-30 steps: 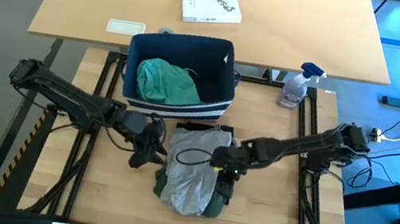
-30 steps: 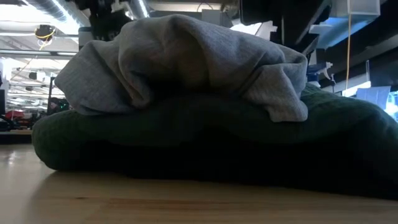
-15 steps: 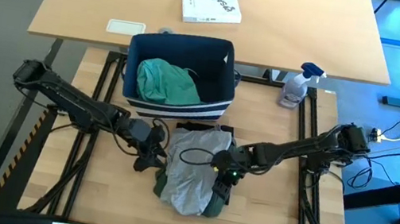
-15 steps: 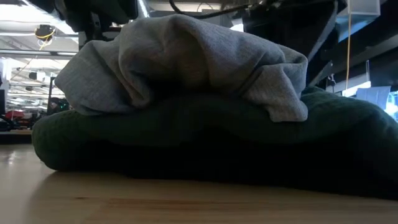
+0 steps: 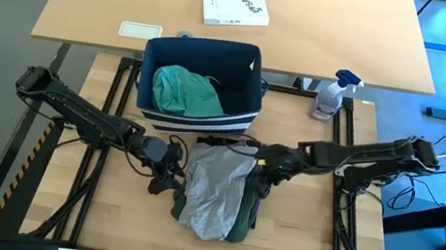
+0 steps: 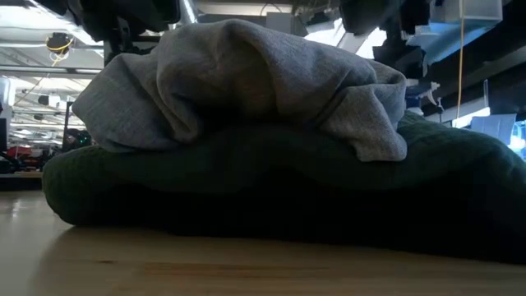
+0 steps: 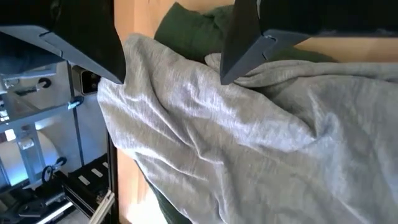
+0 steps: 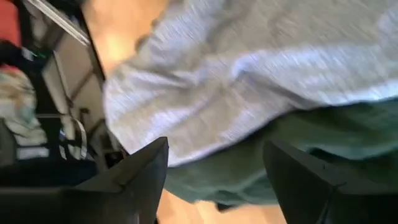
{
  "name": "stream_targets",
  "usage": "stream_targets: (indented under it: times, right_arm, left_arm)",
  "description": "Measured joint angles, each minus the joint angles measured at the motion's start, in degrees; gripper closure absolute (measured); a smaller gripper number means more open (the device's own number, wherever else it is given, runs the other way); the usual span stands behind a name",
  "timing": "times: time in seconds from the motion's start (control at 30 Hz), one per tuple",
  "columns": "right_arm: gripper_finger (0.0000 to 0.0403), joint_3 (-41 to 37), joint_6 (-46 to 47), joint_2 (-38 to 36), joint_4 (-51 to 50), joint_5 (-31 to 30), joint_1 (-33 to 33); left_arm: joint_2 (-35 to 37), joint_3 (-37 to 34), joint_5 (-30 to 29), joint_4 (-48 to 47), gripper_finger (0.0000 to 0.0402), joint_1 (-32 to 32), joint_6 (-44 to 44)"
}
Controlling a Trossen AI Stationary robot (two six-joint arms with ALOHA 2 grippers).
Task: Fold Laundry from Bin
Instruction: Put the folded gray shirt into the blue bin
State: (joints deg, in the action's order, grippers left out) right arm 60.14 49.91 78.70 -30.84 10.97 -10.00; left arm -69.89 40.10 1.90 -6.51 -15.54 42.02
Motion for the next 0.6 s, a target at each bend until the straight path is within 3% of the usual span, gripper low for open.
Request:
stream_targets:
  times: [0.33,0.5,0.6]
  right_arm:
    - [0.0141,-1.9,6.1,2.5,13.1,-0.5,-0.1]
    - [0.0141,-13.5,15.1,0.7,27.4,0.8,-0.1]
    - [0.0141,-20.7,22.0,-3.5,39.2,-2.3,-1.2]
  left_arm:
    - [0.0,0.0,-1.4,0.2,0.015,0.0,0.5]
    - [0.0,0.0,-1.1,0.2,0.015,0.0,1.9]
    - [0.0,0.0,-1.1,0.2,0.015,0.0,2.8]
